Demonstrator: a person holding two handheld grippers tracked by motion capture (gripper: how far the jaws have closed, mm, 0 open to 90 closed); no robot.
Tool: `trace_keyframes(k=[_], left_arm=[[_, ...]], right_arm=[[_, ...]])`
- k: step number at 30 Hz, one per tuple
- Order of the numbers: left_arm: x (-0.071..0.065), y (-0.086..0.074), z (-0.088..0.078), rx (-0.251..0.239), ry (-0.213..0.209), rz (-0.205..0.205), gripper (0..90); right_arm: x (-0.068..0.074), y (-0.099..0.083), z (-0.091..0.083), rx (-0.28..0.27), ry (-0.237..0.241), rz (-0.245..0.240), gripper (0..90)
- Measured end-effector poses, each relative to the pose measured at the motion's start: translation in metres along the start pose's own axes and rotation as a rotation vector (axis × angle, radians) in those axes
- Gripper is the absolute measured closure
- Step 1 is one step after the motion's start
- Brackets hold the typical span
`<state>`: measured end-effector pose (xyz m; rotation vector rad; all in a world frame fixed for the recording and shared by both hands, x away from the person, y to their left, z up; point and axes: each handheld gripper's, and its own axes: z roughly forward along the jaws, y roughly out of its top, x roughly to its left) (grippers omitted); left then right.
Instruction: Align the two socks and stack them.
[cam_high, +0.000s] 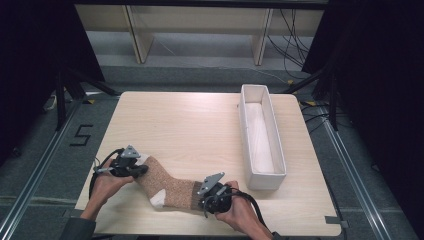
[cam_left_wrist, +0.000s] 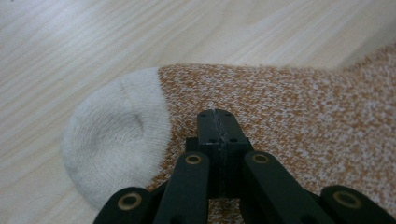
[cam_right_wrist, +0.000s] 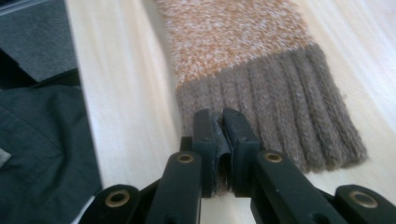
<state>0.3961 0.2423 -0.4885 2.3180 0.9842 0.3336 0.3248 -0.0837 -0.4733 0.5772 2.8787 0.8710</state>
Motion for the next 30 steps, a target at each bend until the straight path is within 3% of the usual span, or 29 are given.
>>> trace_keyframes(k=[3, 9, 14, 15, 16, 18, 20, 23, 30], left_arm=[[-0.006, -0.004, -0.004, 0.011, -0.012, 0.024, 89.6], [-0.015, -0.012, -0.008, -0.009, -0.035, 0.013, 89.6], [-0.027, -0.018, -0.012, -0.008, -0.033, 0.047, 89.5], [-0.031, -0.019, -0.011, -0.031, -0.032, 0.019, 89.5], [-0.032, -0.021, -0.013, -0.015, -0.039, 0.05, 89.5], [-0.036, -0.023, -0.013, -0.038, -0.037, 0.029, 89.5], [-0.035, -0.026, -0.014, -0.038, -0.042, 0.041, 89.4], [-0.034, -0.03, -0.014, -0.053, -0.053, -0.003, 89.4], [-0.036, -0.029, -0.014, -0.049, -0.04, 0.007, 89.4]], right_arm=[[-0.01, -0.002, -0.003, 0.011, -0.02, 0.003, 84.4], [-0.028, -0.003, -0.008, 0.031, -0.062, 0.036, 84.4], [-0.044, 0.0, -0.008, 0.037, -0.099, 0.05, 84.1], [-0.046, 0.001, -0.008, 0.04, -0.108, 0.061, 84.1], [-0.048, 0.001, -0.008, 0.04, -0.116, 0.063, 84.0], [-0.053, 0.001, -0.008, 0.036, -0.116, 0.078, 83.9], [-0.055, 0.002, -0.007, 0.032, -0.12, 0.078, 83.8], [-0.057, 0.002, -0.006, 0.032, -0.119, 0.091, 83.8], [-0.056, 0.001, -0.007, 0.031, -0.105, 0.085, 82.8]])
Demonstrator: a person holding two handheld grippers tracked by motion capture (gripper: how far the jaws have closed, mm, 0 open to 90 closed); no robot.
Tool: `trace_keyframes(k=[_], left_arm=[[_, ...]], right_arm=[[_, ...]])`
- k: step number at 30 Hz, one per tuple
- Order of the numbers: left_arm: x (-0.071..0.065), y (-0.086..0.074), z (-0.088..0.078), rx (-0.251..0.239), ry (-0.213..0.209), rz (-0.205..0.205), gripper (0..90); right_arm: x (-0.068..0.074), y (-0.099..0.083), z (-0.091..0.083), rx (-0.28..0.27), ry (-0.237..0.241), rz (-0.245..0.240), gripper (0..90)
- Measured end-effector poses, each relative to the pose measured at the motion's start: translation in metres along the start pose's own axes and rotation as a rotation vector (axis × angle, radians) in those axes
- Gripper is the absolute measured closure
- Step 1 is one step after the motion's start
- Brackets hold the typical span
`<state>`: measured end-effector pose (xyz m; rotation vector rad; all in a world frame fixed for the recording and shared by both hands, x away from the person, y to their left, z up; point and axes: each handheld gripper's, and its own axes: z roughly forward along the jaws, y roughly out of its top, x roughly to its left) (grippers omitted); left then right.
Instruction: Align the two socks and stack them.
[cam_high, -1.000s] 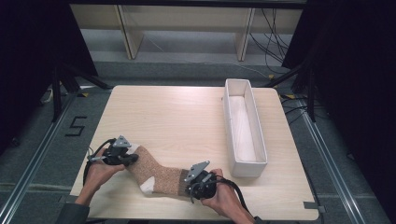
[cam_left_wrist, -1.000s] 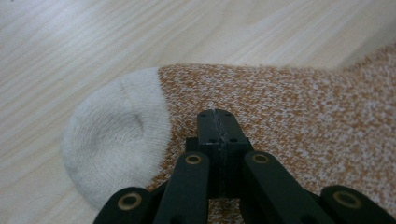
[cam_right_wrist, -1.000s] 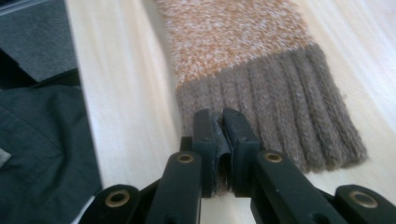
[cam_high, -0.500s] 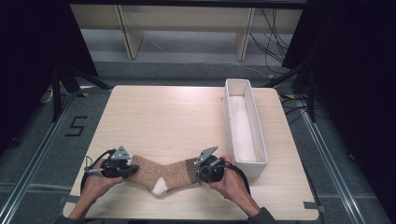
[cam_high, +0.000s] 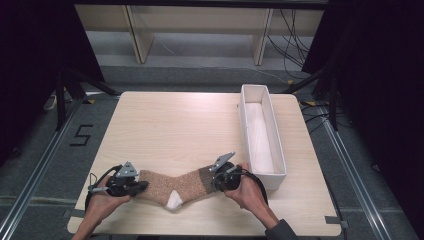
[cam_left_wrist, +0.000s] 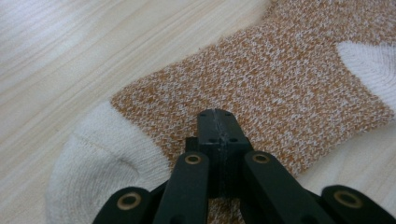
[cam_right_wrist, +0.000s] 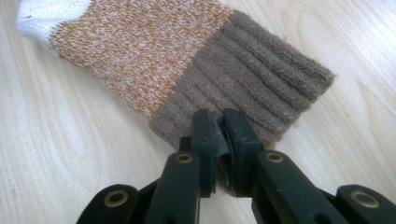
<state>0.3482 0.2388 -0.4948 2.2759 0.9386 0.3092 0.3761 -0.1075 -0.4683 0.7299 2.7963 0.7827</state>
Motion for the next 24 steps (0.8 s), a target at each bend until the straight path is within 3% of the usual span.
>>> trace_keyframes(k=[4, 6, 9, 11, 12, 13, 14, 16, 18, 20, 21, 22, 24], left_arm=[[0.001, -0.001, 0.001, -0.008, 0.0, 0.0, 89.4], [0.001, 0.0, 0.002, -0.012, 0.007, -0.008, 89.4], [0.003, 0.0, 0.002, 0.001, 0.001, 0.011, 89.4], [0.003, 0.0, 0.002, -0.005, 0.001, 0.004, 89.4], [0.004, 0.0, 0.003, -0.008, -0.001, 0.009, 89.4], [0.004, 0.0, 0.003, -0.006, -0.001, 0.011, 89.4], [0.004, -0.001, 0.003, -0.016, 0.004, -0.016, 89.4], [0.007, 0.0, 0.003, -0.007, -0.003, -0.001, 89.4], [0.008, 0.0, 0.004, -0.019, 0.0, -0.026, 89.4], [0.013, 0.002, 0.005, -0.011, -0.008, -0.011, 89.4], [0.012, 0.002, 0.006, -0.015, -0.007, -0.027, 89.4], [0.012, 0.003, 0.006, -0.003, -0.012, 0.005, 89.4], [0.009, 0.003, 0.006, -0.006, -0.006, 0.005, 89.4]], right_arm=[[0.0, 0.002, -0.003, -0.025, 0.015, 0.056, 78.6], [-0.003, 0.005, -0.006, -0.057, -0.002, 0.068, 78.2], [-0.007, 0.012, -0.006, -0.067, -0.041, 0.045, 79.2], [-0.008, 0.015, 0.0, -0.05, -0.041, 0.059, 81.1], [-0.01, 0.015, 0.006, -0.04, -0.058, 0.022, 82.4], [-0.01, 0.015, 0.01, -0.02, -0.055, 0.034, 83.8], [-0.011, 0.014, 0.013, -0.02, -0.046, 0.02, 84.3], [-0.009, 0.013, 0.01, -0.009, -0.03, 0.027, 85.1], [-0.005, 0.01, 0.008, 0.005, -0.02, 0.016, 85.3], [0.003, 0.006, 0.006, 0.007, -0.003, 0.01, 85.3], [0.007, 0.003, 0.004, 0.01, 0.007, 0.006, 85.2], [0.01, 0.001, 0.002, 0.011, 0.019, -0.002, 85.2], [0.017, -0.003, -0.002, 0.011, 0.035, -0.014, 85.0]])
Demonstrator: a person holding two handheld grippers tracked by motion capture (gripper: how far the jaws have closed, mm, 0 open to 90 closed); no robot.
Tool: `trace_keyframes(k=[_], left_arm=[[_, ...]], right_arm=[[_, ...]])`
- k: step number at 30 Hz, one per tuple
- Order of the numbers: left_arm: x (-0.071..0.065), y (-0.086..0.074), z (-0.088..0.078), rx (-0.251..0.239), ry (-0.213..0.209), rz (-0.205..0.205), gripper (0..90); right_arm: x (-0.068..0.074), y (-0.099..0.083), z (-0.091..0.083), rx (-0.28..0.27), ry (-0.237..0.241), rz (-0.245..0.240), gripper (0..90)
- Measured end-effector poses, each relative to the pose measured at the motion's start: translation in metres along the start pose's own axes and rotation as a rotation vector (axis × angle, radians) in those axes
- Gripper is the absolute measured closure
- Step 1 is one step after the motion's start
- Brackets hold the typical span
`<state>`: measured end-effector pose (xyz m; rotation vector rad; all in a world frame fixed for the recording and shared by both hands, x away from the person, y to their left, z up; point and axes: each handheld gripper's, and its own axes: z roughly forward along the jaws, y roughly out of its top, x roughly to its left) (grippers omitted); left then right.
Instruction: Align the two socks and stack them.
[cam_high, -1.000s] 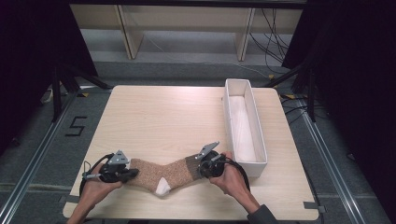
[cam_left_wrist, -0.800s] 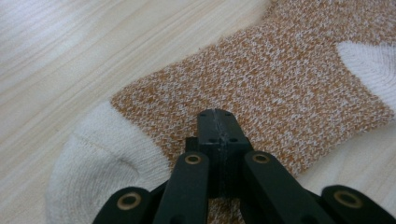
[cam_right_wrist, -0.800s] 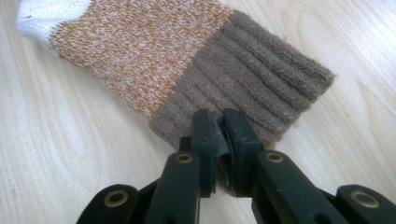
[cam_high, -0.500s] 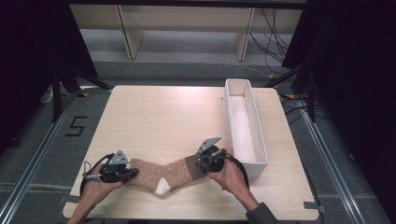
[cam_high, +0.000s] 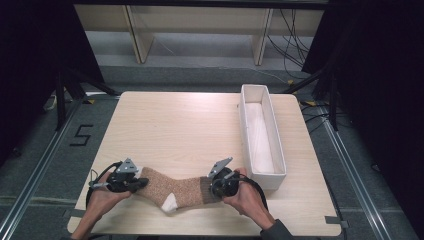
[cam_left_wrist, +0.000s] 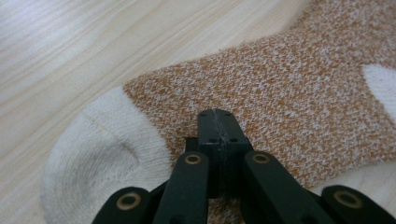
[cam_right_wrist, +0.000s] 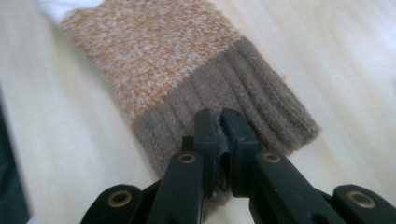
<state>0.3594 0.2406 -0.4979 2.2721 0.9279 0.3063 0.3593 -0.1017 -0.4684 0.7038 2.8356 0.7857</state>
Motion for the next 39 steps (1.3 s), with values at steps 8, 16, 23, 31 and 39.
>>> trace_keyframes(k=[8, 16, 23, 31, 39], left_arm=[[-0.005, -0.003, -0.003, 0.013, -0.031, 0.014, 89.4], [-0.018, -0.002, -0.002, 0.011, -0.034, 0.04, 89.4], [-0.024, 0.0, -0.002, 0.006, -0.03, 0.052, 89.4], [-0.026, 0.002, -0.013, -0.037, -0.014, 0.051, 86.9], [-0.035, -0.001, -0.027, -0.099, -0.03, 0.026, 74.2]], right_arm=[[0.008, -0.008, -0.005, -0.018, 0.009, 0.013, 83.8], [0.004, -0.013, -0.009, -0.007, -0.008, 0.026, 84.0], [0.001, -0.019, -0.013, -0.015, -0.013, 0.043, 82.4], [-0.002, -0.021, -0.033, -0.093, -0.015, 0.094, 75.6], [0.001, -0.036, -0.042, -0.132, -0.02, 0.187, 60.7]])
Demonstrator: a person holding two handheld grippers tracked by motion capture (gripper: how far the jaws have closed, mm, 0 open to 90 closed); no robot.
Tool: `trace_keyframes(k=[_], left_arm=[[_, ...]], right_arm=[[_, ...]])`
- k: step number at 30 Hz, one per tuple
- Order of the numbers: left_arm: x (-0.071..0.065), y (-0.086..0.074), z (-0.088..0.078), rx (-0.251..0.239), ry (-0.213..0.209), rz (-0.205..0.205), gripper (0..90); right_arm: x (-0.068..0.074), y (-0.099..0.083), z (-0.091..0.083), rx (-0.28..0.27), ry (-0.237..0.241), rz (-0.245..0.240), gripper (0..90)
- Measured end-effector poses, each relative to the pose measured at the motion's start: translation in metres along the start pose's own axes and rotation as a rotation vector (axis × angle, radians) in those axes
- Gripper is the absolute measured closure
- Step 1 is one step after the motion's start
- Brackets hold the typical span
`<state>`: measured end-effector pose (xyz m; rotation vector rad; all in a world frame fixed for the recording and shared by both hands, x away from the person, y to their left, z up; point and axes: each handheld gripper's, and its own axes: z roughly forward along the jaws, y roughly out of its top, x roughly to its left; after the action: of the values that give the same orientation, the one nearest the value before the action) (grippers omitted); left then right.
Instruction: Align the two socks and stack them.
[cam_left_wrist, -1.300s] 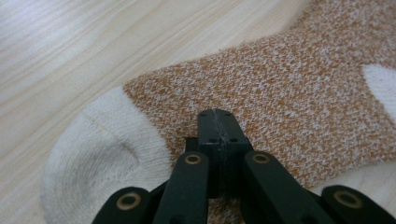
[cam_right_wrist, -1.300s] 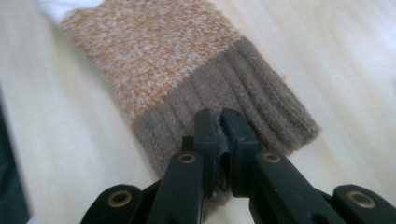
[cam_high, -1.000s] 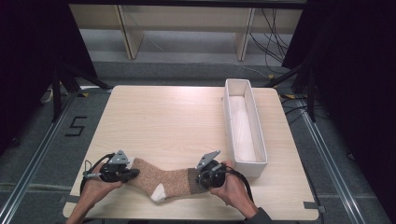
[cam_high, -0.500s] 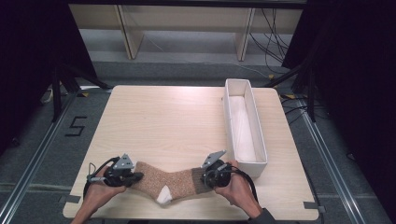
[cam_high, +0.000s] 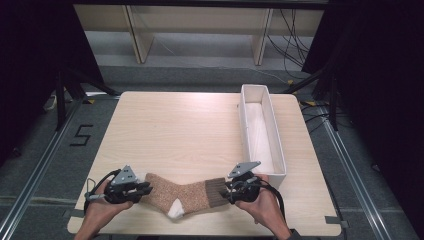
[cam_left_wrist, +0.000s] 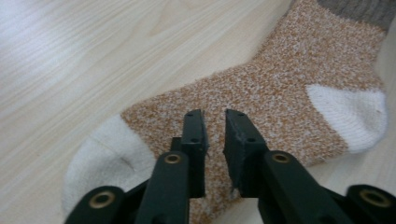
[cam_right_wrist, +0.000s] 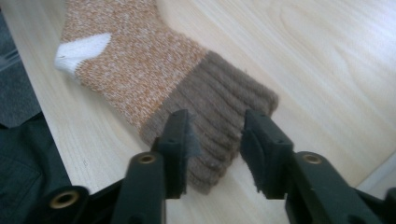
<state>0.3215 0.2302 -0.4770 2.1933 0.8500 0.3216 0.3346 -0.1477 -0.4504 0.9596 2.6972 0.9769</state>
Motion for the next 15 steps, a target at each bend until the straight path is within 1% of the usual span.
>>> trace_keyframes(k=[1, 2, 3, 4, 5, 6, 7, 8, 9, 10, 11, 12, 14, 15], left_arm=[[-0.001, -0.002, 0.0, -0.005, 0.004, -0.013, 72.7], [0.0, -0.003, -0.001, -0.01, 0.01, -0.017, 71.0], [0.0, -0.004, -0.001, -0.012, 0.014, -0.023, 69.2], [0.001, -0.005, -0.002, -0.013, 0.02, -0.031, 67.5], [0.001, -0.007, -0.002, -0.012, 0.021, -0.033, 65.8], [0.002, -0.007, -0.002, -0.006, 0.021, -0.028, 65.0], [0.001, -0.008, -0.001, -0.004, 0.024, -0.037, 64.3], [0.001, -0.009, -0.001, -0.005, 0.022, -0.039, 63.8], [0.001, -0.009, 0.0, -0.003, 0.021, -0.038, 63.4], [0.0, -0.009, 0.0, 0.001, 0.026, -0.037, 63.1], [0.0, -0.009, 0.0, 0.0, 0.019, -0.039, 62.9], [-0.001, -0.009, 0.0, 0.0, 0.021, -0.034, 62.9], [-0.001, -0.009, 0.0, 0.003, 0.027, -0.028, 62.9], [0.0, -0.009, 0.0, 0.012, 0.027, -0.024, 63.1]], right_arm=[[0.001, -0.002, 0.001, 0.007, 0.002, 0.018, 60.0], [0.001, -0.003, 0.002, 0.013, -0.008, 0.036, 59.2], [0.0, -0.005, 0.003, 0.005, -0.014, 0.018, 58.2], [-0.001, -0.006, 0.005, 0.004, -0.025, 0.012, 56.9], [-0.001, -0.006, 0.005, 0.012, -0.034, 0.035, 55.5], [-0.002, -0.007, 0.007, 0.007, -0.035, 0.031, 54.8], [-0.002, -0.007, 0.008, 0.006, -0.029, 0.042, 54.3], [-0.002, -0.008, 0.009, 0.005, -0.036, 0.059, 53.8], [-0.002, -0.009, 0.011, -0.01, -0.036, 0.069, 53.3], [-0.002, -0.009, 0.01, 0.007, -0.029, 0.071, 52.2], [-0.002, -0.009, 0.011, 0.008, -0.024, 0.083, 51.1], [-0.003, -0.01, 0.012, -0.003, -0.036, 0.073, 49.9], [-0.003, -0.01, 0.013, 0.009, -0.039, 0.105, 47.5], [-0.003, -0.01, 0.015, 0.007, -0.039, 0.118, 46.3]])
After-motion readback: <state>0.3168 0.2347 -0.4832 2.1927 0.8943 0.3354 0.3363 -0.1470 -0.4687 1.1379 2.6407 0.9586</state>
